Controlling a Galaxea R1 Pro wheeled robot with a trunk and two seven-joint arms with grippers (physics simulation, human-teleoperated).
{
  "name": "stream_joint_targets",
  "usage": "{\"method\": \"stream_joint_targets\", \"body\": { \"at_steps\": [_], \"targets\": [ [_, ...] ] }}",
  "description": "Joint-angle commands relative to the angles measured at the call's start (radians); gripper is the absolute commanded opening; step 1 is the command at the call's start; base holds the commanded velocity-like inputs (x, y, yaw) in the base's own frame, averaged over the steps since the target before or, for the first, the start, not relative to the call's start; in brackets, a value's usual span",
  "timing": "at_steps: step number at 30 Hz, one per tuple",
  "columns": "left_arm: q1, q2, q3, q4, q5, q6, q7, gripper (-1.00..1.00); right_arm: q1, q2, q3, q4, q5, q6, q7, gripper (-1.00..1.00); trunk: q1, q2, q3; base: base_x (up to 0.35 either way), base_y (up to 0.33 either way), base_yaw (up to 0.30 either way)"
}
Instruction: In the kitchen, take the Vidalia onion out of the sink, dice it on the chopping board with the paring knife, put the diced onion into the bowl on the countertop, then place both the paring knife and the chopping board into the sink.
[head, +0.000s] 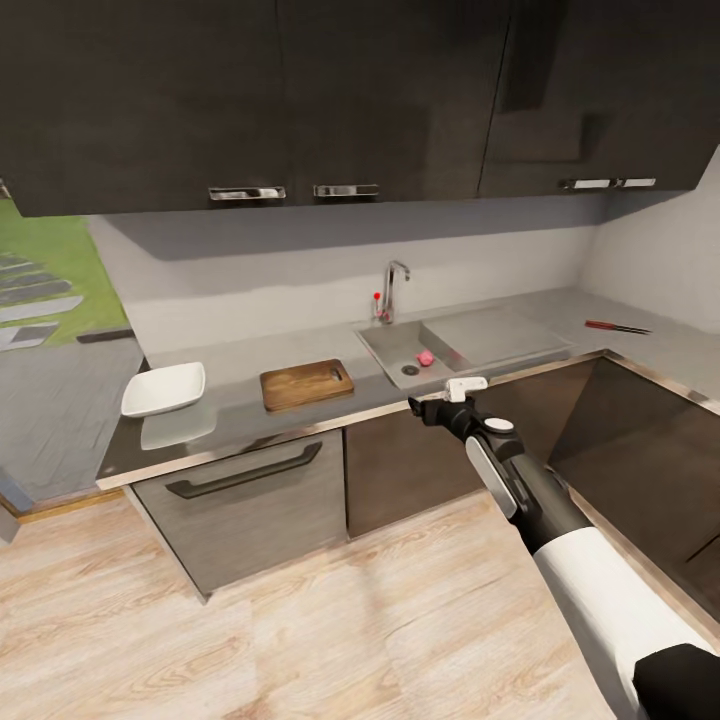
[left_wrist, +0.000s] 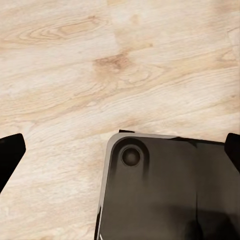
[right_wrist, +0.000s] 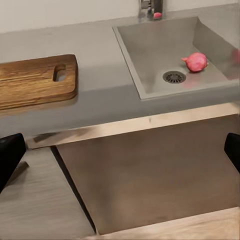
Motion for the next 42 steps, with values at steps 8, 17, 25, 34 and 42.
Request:
{"method": "stream_joint_targets", "body": {
  "at_steps": [8, 17, 25, 34, 42],
  "targets": [
    [0.0, -0.001, 0.001, 0.013, 0.006, 0.0, -0.002, 1.0, -0.001, -0.001, 0.002, 0.125, -0.006, -0.076, -0.004, 1.0, 0.001, -0.002, -0.002, 0.0, 0.0, 0.0],
    [0.0, -0.001, 0.001, 0.02, 0.006, -0.001, -0.002, 1.0, -0.001, 0.013, 0.003, 0.399, -0.006, -0.335, -0.001, 1.0, 0.001, -0.002, -0.002, 0.0, 0.0, 0.0],
    [0.0, -0.001, 0.001, 0.021, 0.006, 0.0, -0.002, 1.0, -0.001, 0.049, 0.003, 0.679, -0.003, -0.516, -0.001, 1.0, 0.001, -0.002, -0.002, 0.0, 0.0, 0.0],
    [0.0, -0.001, 0.001, 0.02, 0.006, 0.001, -0.002, 1.0, 0.077, 0.105, 0.001, 1.0, 0.003, -0.78, 0.05, 1.0, 0.001, -0.002, -0.002, 0.0, 0.0, 0.0],
    [0.0, -0.001, 0.001, 0.019, 0.008, 0.001, -0.001, 1.0, 0.357, 0.105, 0.002, 1.014, 0.075, -0.959, 0.078, 1.0, 0.001, -0.002, -0.002, 0.0, 0.0, 0.0]
  ]
}}
